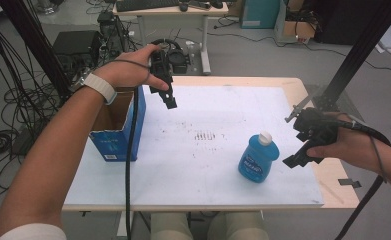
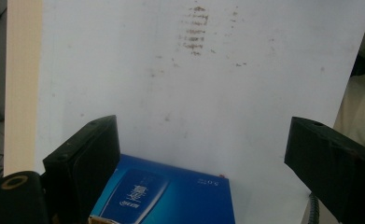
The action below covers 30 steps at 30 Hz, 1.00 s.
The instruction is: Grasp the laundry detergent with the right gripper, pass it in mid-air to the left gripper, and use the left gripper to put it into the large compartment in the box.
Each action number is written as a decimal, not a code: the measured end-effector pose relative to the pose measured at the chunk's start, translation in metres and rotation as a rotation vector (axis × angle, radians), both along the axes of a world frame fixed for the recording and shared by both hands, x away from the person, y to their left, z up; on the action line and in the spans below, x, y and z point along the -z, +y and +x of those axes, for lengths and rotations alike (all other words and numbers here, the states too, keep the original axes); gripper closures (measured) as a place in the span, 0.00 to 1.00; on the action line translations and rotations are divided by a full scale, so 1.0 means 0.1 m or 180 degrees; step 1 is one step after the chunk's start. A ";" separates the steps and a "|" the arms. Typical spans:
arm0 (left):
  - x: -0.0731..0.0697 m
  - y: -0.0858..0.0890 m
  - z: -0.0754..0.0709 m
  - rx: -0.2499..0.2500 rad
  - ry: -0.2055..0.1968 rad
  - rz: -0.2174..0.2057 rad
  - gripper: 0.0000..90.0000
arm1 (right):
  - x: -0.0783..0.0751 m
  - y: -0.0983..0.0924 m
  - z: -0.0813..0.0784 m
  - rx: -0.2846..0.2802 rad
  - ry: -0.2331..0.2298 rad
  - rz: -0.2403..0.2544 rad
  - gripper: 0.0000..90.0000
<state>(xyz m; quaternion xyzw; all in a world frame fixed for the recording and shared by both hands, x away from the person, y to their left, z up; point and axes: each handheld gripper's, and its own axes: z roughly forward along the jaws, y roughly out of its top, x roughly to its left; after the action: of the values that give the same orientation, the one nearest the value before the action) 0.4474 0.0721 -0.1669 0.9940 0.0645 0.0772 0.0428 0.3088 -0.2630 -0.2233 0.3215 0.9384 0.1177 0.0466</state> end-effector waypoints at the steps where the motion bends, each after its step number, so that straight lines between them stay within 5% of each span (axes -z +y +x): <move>1: 0.00 0.00 0.00 -0.0005 0.0004 0.0000 0.12 | 0.00 0.00 0.00 0.0002 0.0007 -0.0009 0.08; 10: 0.01 0.01 0.01 -0.0017 0.0006 0.0008 0.12 | 0.02 0.02 -0.01 0.0207 0.0016 0.0019 0.08; 30: 0.02 -0.01 0.01 -0.0006 0.0015 0.0005 0.12 | 0.09 0.05 -0.03 0.0229 -0.0052 0.0089 0.06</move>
<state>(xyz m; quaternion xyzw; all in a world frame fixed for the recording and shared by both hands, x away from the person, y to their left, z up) 0.4484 0.0712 -0.1685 0.9942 0.0654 0.0749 0.0418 0.3055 -0.2584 -0.2327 0.3546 0.9241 0.1318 0.0539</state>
